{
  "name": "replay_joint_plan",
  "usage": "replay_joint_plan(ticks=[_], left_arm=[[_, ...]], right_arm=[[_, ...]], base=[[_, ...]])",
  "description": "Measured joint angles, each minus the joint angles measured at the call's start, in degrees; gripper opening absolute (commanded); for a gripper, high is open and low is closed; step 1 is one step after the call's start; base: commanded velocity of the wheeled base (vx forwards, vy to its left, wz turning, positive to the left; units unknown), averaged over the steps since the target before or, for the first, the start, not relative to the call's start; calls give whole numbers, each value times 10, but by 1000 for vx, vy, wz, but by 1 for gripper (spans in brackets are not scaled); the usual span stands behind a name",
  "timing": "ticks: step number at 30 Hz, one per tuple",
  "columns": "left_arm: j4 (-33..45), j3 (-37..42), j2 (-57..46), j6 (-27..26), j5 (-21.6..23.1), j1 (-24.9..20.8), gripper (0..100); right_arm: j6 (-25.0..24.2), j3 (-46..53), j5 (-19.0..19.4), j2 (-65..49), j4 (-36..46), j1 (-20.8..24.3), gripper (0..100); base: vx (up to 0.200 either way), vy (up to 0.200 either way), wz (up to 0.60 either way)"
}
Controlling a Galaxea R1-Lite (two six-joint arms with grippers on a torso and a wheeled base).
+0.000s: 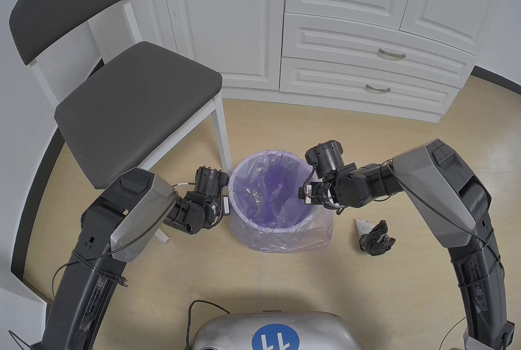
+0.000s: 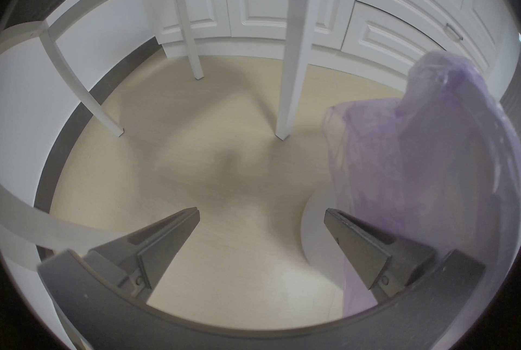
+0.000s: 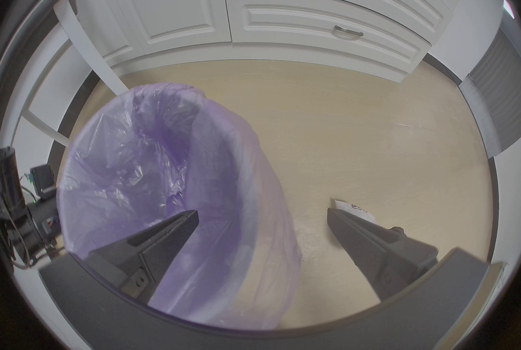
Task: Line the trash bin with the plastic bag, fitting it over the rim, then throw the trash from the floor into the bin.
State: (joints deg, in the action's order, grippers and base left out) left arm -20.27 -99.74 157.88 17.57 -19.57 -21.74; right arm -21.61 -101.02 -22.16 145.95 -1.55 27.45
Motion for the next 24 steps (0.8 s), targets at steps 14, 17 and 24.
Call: replay_joint_plan(ticks=[14,17,24], left_arm=[[-3,75,-26,8,4,-38,100],[2,76,-28,7,4,-46,100],[53,100,-46,-12,5,-39,100]], right_arm=[[1,5,0,-8,0,-2,100],[2,5,0,-8,1,-2,100],[9,10,0,-10,5,-4,100]], base=[[0,0,0],[0,0,0],[0,0,0]])
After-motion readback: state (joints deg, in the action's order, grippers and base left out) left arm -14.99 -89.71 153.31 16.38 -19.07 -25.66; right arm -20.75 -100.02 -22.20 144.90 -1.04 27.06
